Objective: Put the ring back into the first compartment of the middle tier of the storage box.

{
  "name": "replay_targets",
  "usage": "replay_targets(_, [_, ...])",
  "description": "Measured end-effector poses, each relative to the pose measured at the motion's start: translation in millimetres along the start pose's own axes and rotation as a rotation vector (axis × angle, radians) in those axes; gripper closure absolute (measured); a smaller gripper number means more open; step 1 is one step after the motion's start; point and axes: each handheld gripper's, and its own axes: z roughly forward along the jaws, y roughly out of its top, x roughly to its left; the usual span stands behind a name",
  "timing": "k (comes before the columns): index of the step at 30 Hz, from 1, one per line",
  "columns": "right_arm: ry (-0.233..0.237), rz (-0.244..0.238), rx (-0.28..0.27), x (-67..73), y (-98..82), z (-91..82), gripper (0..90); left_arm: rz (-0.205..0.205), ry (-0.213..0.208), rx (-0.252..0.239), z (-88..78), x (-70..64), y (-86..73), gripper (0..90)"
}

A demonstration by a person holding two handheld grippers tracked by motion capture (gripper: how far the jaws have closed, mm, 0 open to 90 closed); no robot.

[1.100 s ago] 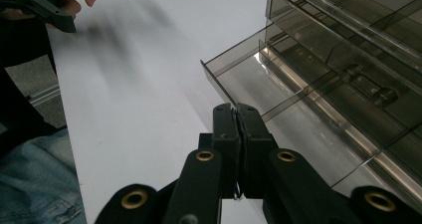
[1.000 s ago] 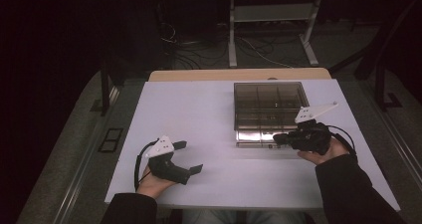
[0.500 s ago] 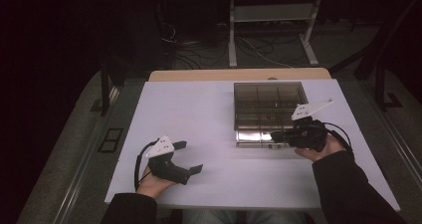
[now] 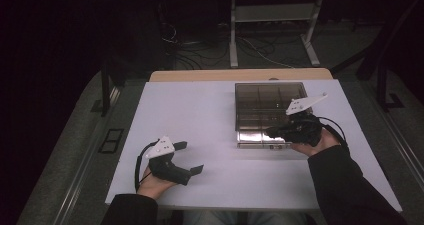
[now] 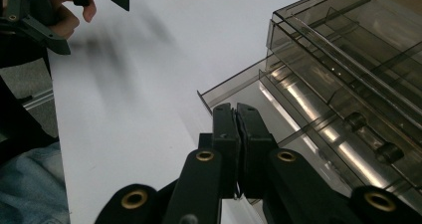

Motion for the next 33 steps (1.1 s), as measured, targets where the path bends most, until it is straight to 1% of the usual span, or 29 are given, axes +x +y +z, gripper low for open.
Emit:
replay_targets(8, [0.01, -0.005, 0.002, -1.0, 6.9, 6.1, 86.8, -0.002, -0.001, -0.002, -0.1, 0.2, -0.1, 0.0])
replay_targets(16, [0.019, -0.011, 0.015, -1.3, 13.8, 14.5, 86.8, -0.004, -0.001, -0.005, -0.5, 0.1, 0.0, 0.0])
replay_targets(30, [0.026, -0.014, 0.019, -7.1, 21.8, 27.9, 86.9, -0.006, -0.003, -0.005, -0.5, 0.0, 0.1, 0.0])
replay_targets(33, [0.029, -0.009, 0.022, -9.0, 22.6, 31.5, 86.9, -0.006, -0.002, -0.006, -0.6, -0.1, 0.1, 0.0])
